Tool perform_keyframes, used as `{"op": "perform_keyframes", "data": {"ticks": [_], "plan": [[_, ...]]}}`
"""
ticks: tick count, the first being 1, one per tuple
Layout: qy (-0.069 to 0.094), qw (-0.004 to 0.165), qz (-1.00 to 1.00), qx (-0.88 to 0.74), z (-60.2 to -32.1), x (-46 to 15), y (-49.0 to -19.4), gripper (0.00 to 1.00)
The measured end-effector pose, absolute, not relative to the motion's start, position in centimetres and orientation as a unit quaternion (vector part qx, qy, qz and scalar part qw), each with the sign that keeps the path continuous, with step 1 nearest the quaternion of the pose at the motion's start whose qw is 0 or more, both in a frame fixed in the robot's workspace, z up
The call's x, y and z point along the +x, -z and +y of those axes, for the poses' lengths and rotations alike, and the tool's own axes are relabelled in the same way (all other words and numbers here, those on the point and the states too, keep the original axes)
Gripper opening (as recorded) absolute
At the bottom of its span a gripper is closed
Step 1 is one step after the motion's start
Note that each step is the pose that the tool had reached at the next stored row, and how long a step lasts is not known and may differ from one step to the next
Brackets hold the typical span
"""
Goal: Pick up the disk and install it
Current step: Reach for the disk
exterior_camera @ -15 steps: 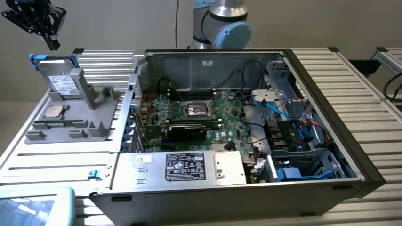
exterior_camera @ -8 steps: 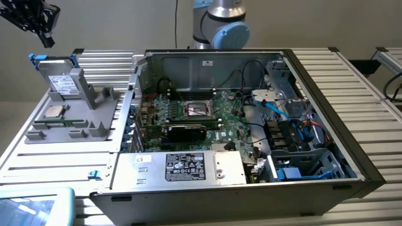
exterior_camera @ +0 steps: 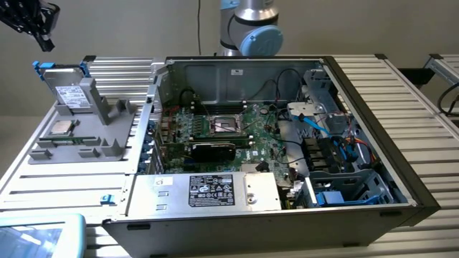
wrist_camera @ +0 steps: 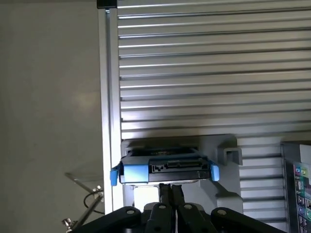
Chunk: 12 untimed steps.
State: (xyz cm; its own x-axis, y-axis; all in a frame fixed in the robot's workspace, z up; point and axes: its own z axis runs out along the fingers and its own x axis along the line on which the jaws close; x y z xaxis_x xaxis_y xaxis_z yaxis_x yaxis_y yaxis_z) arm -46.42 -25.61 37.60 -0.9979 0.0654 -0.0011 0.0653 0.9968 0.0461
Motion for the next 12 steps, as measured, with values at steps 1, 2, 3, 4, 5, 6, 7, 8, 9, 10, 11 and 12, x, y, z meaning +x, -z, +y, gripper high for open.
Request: {"op": "perform_keyframes", "data": {"ticks": [1, 2, 3, 4, 5, 6, 7, 8, 9, 10, 11, 12], "plan": [[-0.023, 0.000, 0.999, 0.033, -25.43, -46.55, -37.59, 0.11], [-0.023, -0.001, 0.999, 0.033, -25.31, -46.61, -37.60, 0.11], [-0.023, -0.003, 0.999, 0.033, -25.20, -46.64, -37.60, 0.11], [-0.023, -0.003, 0.999, 0.033, -25.14, -46.65, -37.60, 0.11], [-0.023, -0.003, 0.999, 0.033, -25.08, -46.65, -37.59, 0.11], [-0.023, -0.004, 0.999, 0.033, -25.02, -46.65, -37.59, 0.11], [-0.023, -0.004, 0.999, 0.033, -24.98, -46.65, -37.59, 0.11], [-0.023, -0.004, 0.999, 0.033, -24.98, -46.66, -37.59, 0.11], [-0.023, -0.004, 0.999, 0.033, -24.98, -46.65, -37.59, 0.11], [-0.023, -0.004, 0.999, 0.033, -24.98, -46.66, -37.59, 0.11], [-0.023, -0.004, 0.999, 0.033, -24.97, -46.65, -37.60, 0.11], [-0.023, -0.004, 0.999, 0.033, -24.97, -46.65, -37.59, 0.11]]}}
